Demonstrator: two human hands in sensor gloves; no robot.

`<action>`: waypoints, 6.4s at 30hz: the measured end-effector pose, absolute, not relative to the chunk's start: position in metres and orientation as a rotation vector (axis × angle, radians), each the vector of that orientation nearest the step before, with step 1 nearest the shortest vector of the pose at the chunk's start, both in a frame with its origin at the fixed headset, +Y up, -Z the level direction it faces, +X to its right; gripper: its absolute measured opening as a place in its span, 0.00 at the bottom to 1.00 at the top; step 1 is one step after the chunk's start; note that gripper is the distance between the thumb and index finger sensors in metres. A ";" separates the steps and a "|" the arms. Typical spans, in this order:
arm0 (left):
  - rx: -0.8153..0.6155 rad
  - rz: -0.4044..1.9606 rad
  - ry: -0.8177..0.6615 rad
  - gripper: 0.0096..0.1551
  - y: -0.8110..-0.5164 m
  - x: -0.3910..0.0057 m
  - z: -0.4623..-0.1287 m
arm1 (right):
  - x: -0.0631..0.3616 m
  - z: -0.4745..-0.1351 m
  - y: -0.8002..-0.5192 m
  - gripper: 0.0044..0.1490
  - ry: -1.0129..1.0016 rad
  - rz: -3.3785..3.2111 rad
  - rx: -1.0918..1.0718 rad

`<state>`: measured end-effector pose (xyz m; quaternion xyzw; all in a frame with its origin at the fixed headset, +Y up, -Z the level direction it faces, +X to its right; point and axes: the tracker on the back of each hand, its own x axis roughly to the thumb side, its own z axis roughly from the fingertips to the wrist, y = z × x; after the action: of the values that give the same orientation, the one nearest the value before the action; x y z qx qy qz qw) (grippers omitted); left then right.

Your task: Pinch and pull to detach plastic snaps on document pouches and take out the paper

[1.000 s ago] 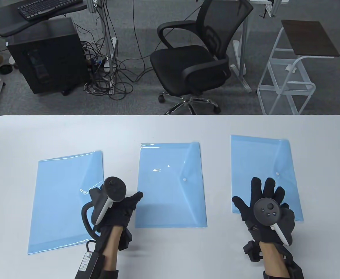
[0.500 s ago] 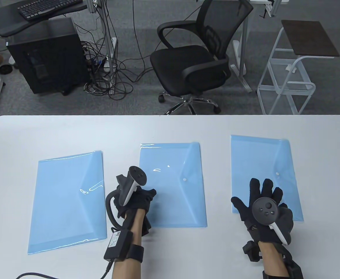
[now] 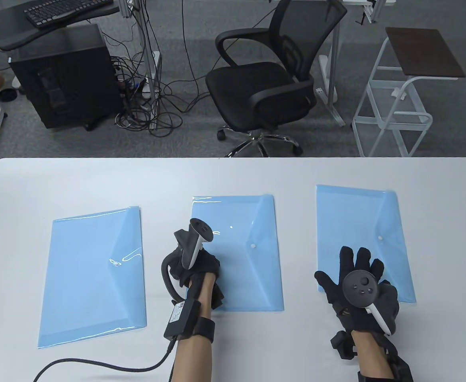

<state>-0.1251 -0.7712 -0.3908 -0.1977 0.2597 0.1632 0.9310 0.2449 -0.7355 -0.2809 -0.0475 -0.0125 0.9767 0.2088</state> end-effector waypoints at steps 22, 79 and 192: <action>-0.371 0.843 0.379 0.21 -0.757 -0.167 -0.371 | 0.242 -0.283 -0.738 0.59 -0.014 2.693 -0.101; -0.502 0.896 0.299 0.25 -0.780 -0.182 -0.251 | 0.141 -0.277 -0.715 0.60 0.248 2.684 0.305; -0.531 0.986 0.316 0.27 -0.784 -0.185 -0.245 | 0.127 -0.296 -0.771 0.32 0.327 2.900 0.210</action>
<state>-0.1851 -0.7836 -0.2446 -0.2508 0.1491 0.4658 0.8354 0.1270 -0.7713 -0.2962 0.0714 0.1111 0.9854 0.1078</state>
